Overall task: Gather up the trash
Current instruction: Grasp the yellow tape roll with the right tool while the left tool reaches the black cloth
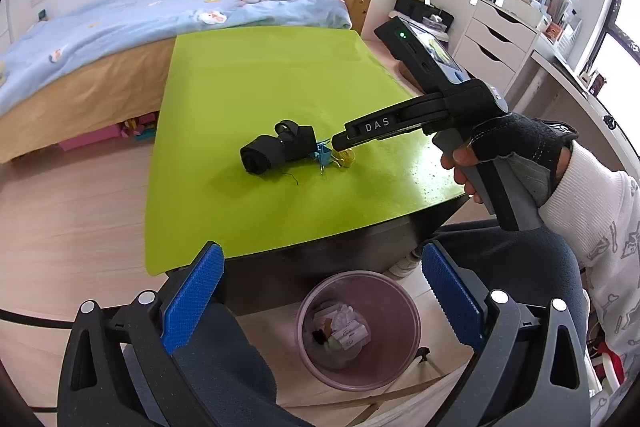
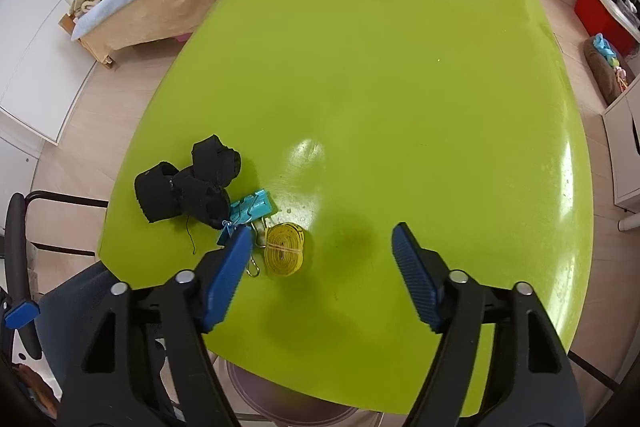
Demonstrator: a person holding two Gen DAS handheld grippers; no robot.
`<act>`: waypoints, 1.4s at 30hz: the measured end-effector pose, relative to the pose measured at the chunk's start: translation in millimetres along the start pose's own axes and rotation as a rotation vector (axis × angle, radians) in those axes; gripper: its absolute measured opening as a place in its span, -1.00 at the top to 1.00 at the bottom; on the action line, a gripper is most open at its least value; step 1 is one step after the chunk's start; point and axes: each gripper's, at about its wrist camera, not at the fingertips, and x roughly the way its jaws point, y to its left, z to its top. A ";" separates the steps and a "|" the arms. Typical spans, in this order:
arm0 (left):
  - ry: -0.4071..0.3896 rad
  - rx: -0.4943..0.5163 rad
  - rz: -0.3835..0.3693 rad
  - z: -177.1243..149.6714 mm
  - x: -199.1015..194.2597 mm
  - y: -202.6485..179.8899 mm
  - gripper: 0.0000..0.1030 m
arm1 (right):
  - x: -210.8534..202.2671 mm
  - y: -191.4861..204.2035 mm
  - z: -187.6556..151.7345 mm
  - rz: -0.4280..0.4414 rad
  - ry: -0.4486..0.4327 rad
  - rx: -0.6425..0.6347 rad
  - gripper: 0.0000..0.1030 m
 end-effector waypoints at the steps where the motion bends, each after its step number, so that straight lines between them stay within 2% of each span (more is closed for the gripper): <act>1: 0.001 -0.002 0.000 0.2 0.5 0.3 -0.85 | 1.7 0.5 0.3 -0.001 0.002 -0.003 -0.26; 9: 0.007 -0.011 -0.001 -1.1 2.3 3.1 -0.85 | 10.9 11.0 3.9 0.008 0.018 -0.028 -0.08; 11: 0.007 -0.014 -0.003 -1.2 2.4 3.9 -0.85 | 10.3 10.4 4.2 0.000 0.017 -0.026 0.12; 12: 0.007 -0.012 -0.003 -0.9 2.4 3.9 -0.85 | 9.6 10.3 3.9 -0.003 0.017 -0.029 0.40; 14: 0.008 -0.011 -0.002 -0.5 2.5 3.4 -0.85 | 7.4 12.6 2.6 0.022 0.020 -0.042 0.62; 16: 0.007 -0.015 -0.005 0.0 2.7 3.3 -0.85 | 5.7 14.2 1.2 0.004 0.017 -0.058 0.63; 23: 0.004 -0.007 0.002 8.0 4.7 4.7 -0.85 | -8.2 5.4 -6.5 0.026 -0.019 -0.032 0.64; 31: 0.014 0.020 0.012 34.7 17.0 11.2 -0.85 | -30.3 0.7 -19.6 0.071 -0.062 -0.016 0.64; 37: 0.052 0.048 0.018 60.6 38.0 19.8 -0.85 | -41.2 -2.6 -29.0 0.091 -0.072 -0.015 0.64; 42: 0.115 0.089 0.026 80.1 66.4 28.6 -0.85 | -43.3 -6.0 -31.6 0.097 -0.071 -0.013 0.64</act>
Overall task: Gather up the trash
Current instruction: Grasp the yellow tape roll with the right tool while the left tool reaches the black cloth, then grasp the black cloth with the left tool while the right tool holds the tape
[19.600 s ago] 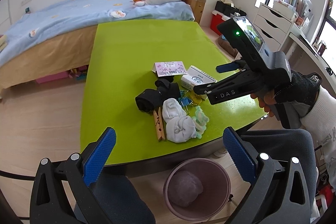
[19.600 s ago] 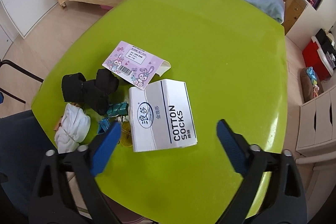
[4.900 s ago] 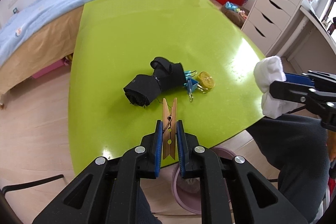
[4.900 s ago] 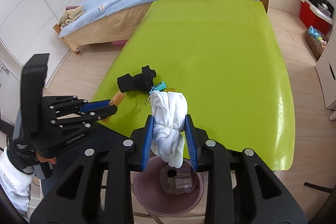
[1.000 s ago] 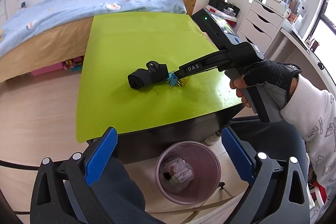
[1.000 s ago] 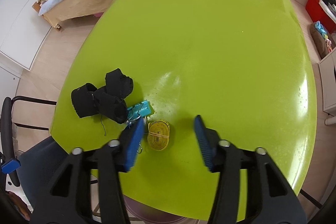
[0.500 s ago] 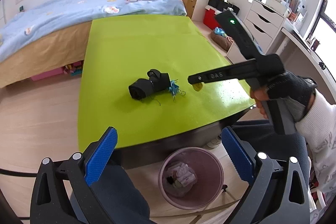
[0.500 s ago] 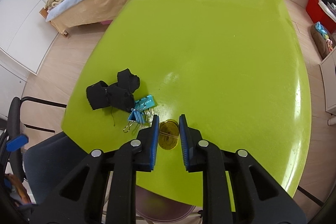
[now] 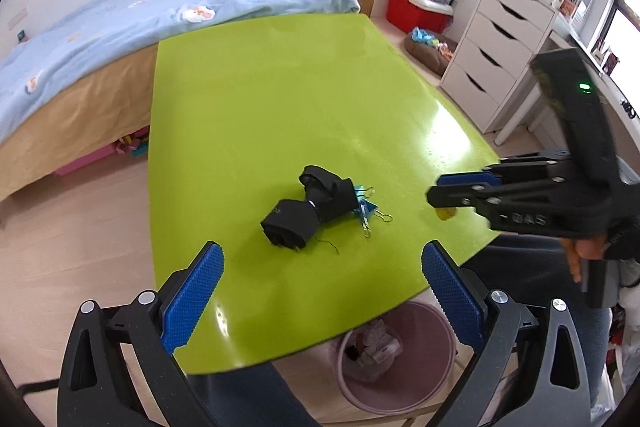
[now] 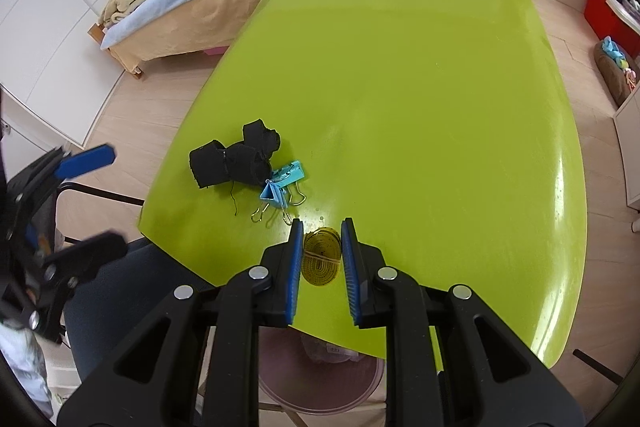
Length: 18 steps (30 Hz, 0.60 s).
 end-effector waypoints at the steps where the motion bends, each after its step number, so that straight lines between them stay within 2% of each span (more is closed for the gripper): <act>1: 0.011 0.009 -0.001 3.4 4.5 1.4 -0.85 | -1.5 -1.6 -0.5 0.000 0.000 0.001 0.64; 5: 0.076 0.057 0.012 18.4 31.8 9.8 -0.85 | -2.7 -2.4 -0.9 0.001 -0.003 0.006 0.64; 11: 0.151 0.104 0.012 24.2 64.1 14.4 -0.84 | -2.2 -3.6 -1.3 -0.001 0.000 0.009 0.64; 13: 0.172 0.115 0.005 23.7 72.7 14.1 -0.58 | -2.0 -3.9 -1.4 -0.002 0.001 0.010 0.64; 17: 0.192 0.122 -0.012 23.0 81.1 10.9 -0.23 | -0.9 -3.9 -1.1 -0.002 0.003 0.010 0.64; 18: 0.192 0.122 -0.016 22.1 81.7 9.7 -0.05 | -0.6 -4.1 -1.1 -0.002 0.003 0.010 0.64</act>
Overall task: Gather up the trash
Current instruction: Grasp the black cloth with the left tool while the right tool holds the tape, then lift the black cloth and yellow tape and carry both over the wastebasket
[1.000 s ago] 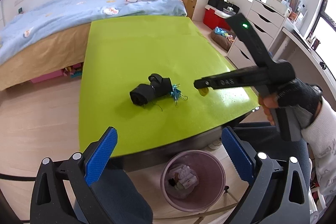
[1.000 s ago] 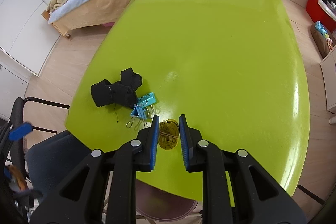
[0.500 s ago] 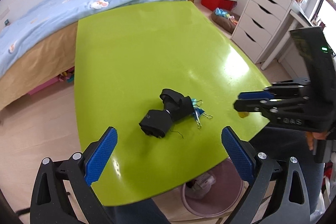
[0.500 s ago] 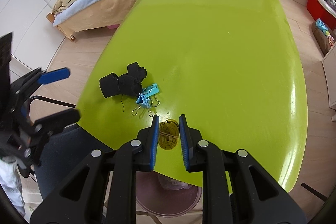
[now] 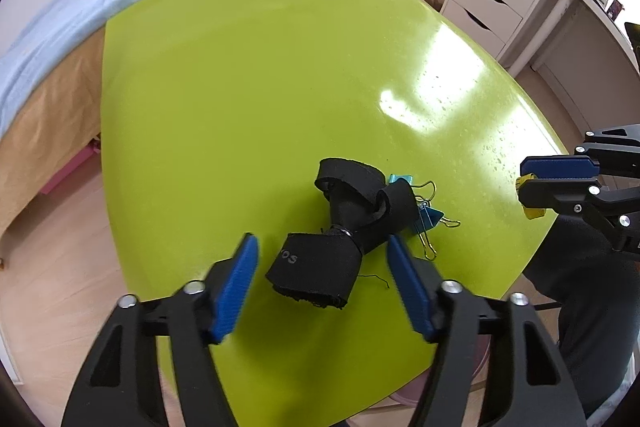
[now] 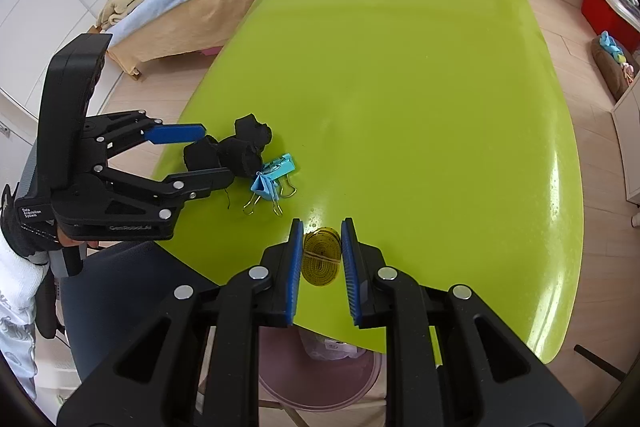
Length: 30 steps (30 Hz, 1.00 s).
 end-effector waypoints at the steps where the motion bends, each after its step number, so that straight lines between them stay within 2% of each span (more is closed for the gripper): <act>1: -0.003 0.001 -0.003 -0.9 0.2 -1.3 0.02 | 0.6 -0.3 0.0 0.000 0.001 0.000 0.64; 4: -0.016 0.001 -0.003 -2.4 -2.7 -1.8 0.31 | 2.7 -0.2 -0.4 -0.002 0.003 0.000 0.64; 9: -0.045 -0.024 0.013 -6.2 -9.0 0.7 0.56 | 4.1 1.6 0.1 -0.003 0.002 -0.003 0.64; 17: -0.102 -0.071 0.032 -16.1 -32.4 -1.5 0.59 | -3.4 3.7 -3.2 -0.005 -0.018 -0.009 0.64; 23: -0.168 -0.073 0.049 -28.4 -64.4 -17.7 0.59 | -22.6 9.0 -12.9 0.001 -0.054 -0.028 0.64; 30: -0.231 -0.075 0.034 -47.9 -89.3 -36.4 0.59 | -49.3 13.2 -34.3 0.008 -0.103 -0.042 0.64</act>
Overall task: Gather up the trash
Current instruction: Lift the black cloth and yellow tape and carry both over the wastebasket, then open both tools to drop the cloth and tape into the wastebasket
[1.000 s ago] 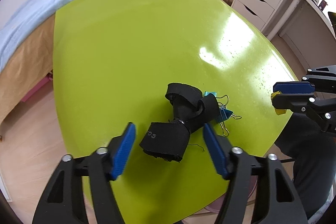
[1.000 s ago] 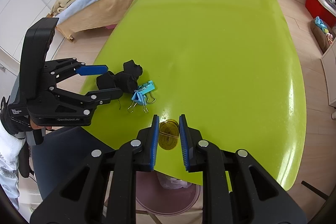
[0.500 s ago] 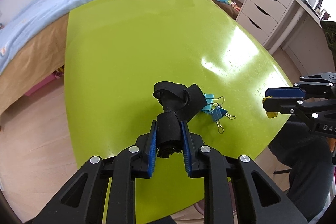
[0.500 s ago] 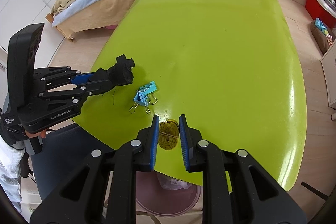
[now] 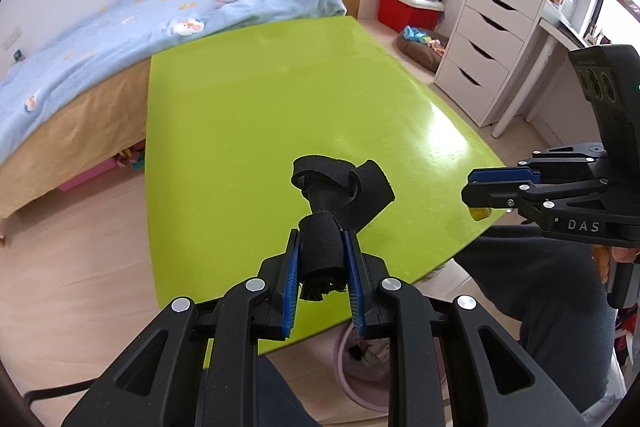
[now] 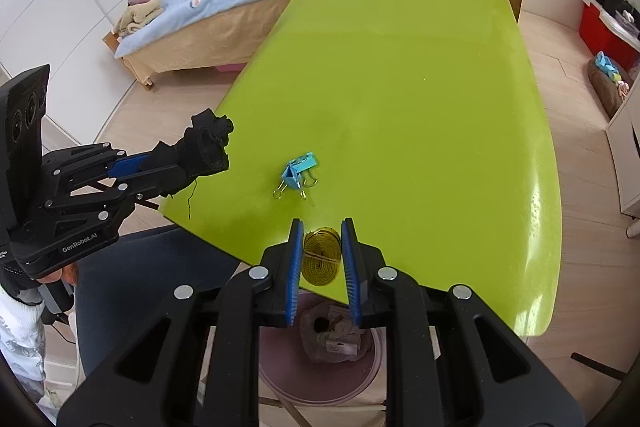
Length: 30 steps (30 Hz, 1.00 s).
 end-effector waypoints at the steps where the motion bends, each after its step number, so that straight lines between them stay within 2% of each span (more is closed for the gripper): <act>1: -0.008 0.001 -0.003 -2.6 -3.7 -3.1 0.59 | -4.7 1.3 -4.6 0.001 -0.007 -0.004 0.64; 16: -0.066 0.016 -0.048 -49.8 -42.5 -45.5 0.59 | -44.5 27.9 -68.2 0.031 -0.041 -0.053 0.64; 23: -0.063 0.004 -0.063 -69.3 -52.1 -52.0 0.59 | -42.2 37.3 -94.2 0.062 -0.008 -0.050 0.64; 30: -0.049 0.008 -0.081 -78.9 -54.7 -56.7 0.59 | -32.1 36.8 -103.7 0.104 0.020 -0.037 0.60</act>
